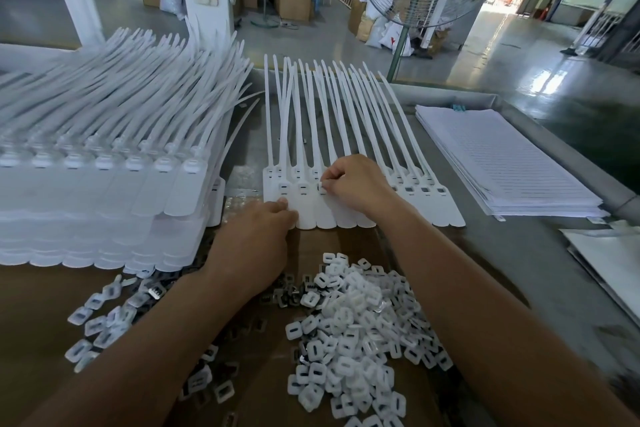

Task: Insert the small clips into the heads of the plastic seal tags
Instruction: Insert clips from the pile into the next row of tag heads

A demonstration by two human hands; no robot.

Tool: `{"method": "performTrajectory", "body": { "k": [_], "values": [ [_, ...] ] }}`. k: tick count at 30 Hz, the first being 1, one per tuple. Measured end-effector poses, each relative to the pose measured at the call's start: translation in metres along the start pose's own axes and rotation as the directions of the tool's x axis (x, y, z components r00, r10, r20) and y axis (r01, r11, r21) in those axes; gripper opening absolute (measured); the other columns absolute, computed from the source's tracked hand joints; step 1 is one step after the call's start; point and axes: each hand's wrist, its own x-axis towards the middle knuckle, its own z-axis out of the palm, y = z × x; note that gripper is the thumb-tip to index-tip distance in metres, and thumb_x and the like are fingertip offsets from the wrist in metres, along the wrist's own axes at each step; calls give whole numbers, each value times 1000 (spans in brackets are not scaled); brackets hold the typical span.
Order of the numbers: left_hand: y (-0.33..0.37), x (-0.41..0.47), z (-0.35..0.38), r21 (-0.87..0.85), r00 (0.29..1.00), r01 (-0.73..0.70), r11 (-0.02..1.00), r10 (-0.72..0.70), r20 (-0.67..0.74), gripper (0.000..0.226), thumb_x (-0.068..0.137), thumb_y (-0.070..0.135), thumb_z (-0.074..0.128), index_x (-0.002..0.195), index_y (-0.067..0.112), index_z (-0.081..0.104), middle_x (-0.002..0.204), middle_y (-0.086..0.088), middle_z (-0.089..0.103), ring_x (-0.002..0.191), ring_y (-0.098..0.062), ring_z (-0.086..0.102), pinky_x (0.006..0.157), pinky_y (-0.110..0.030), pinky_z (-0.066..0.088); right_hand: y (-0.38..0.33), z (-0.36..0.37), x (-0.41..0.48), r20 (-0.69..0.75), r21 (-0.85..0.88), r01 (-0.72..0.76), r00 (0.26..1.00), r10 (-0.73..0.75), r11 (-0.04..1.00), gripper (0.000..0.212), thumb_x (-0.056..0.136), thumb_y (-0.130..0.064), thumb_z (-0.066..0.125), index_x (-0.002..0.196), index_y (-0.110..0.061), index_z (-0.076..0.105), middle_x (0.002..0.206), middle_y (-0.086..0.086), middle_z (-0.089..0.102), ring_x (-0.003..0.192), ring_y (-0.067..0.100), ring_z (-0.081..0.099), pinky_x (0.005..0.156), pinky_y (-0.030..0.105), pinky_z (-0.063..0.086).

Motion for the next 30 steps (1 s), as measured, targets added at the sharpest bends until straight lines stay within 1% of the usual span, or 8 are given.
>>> {"method": "performTrajectory", "body": {
  "k": [4,9,15,20,25,27,28,30],
  "values": [
    [1,0,-1,0,1000,1,1000,-1,3,37,88,7,39,118,15,60,133,-4,51,114,-21,50,90,-31,43,-1,-2,1,14,31,-23,1000,23,999,13,88,-14,58,91,-11,70,101,-1,67,80,6,51,70,23,38],
    [1,1,0,19,1000,1,1000,-2,24,38,89,8,38,120,16,58,135,-3,49,118,-21,45,95,-31,39,-2,2,0,4,-47,0,1000,1,999,9,88,-16,57,83,-22,60,87,-12,54,83,7,48,68,25,36],
    [1,1,0,23,1000,5,1000,-6,26,37,88,7,38,118,15,59,129,-4,52,115,-21,47,93,-32,42,1,5,2,-17,-42,1,1000,-2,999,14,86,-13,60,78,-24,56,84,-12,54,85,8,50,69,28,38],
    [1,1,0,34,1000,6,999,-7,23,40,89,8,39,123,18,56,134,-2,49,120,-21,45,94,-32,40,2,5,8,-59,17,-45,997,46,999,23,79,-13,69,76,-25,49,86,-8,56,88,12,56,76,31,47],
    [2,1,0,30,1000,3,1000,-4,23,40,89,7,39,125,19,55,135,-2,48,121,-21,43,97,-32,38,-2,1,17,-6,-11,-115,993,115,993,27,77,-12,71,66,-25,50,70,-13,48,68,5,48,63,25,41],
    [2,1,0,28,1000,-5,1000,5,19,40,89,6,40,124,18,55,134,-3,50,120,-21,45,98,-32,38,-3,1,21,12,-40,-144,989,145,989,19,78,-12,71,71,-21,55,74,-10,53,64,3,46,60,25,41],
    [2,1,-1,24,1000,-9,1000,8,20,39,89,6,39,122,17,56,133,-3,50,119,-20,46,98,-33,40,-4,2,23,12,-51,-156,988,157,986,10,78,-11,70,77,-15,60,80,-6,59,68,4,50,62,27,46],
    [1,1,-1,17,1000,-16,1000,15,25,38,88,7,38,119,16,59,130,-4,52,115,-20,49,97,-34,42,-6,4,26,-5,-57,-166,986,166,984,13,78,-8,67,91,-7,66,95,2,65,79,9,55,74,35,52]
  ]
}}
